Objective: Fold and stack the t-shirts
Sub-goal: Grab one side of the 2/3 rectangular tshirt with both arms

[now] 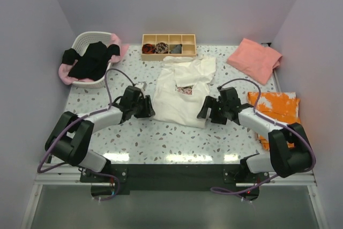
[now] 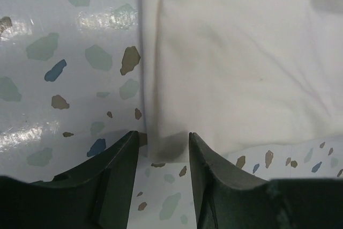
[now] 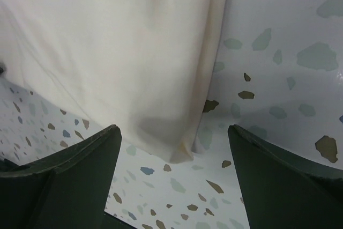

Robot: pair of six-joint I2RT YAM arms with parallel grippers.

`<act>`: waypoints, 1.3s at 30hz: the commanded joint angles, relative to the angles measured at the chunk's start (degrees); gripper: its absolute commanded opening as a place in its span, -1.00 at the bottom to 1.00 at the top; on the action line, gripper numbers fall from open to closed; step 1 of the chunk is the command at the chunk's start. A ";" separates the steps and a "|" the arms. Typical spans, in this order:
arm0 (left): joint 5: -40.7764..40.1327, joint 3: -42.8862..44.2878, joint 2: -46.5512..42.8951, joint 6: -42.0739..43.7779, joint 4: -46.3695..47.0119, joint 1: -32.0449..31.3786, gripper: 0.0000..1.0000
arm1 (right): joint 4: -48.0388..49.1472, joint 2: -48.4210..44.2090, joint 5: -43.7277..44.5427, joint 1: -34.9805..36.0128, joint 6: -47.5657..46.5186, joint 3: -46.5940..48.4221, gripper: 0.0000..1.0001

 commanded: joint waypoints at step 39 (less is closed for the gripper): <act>5.99 -26.83 -30.22 -23.70 -3.90 -22.07 -1.00 | -12.57 -35.26 -1.66 14.99 18.27 -22.66 -1.00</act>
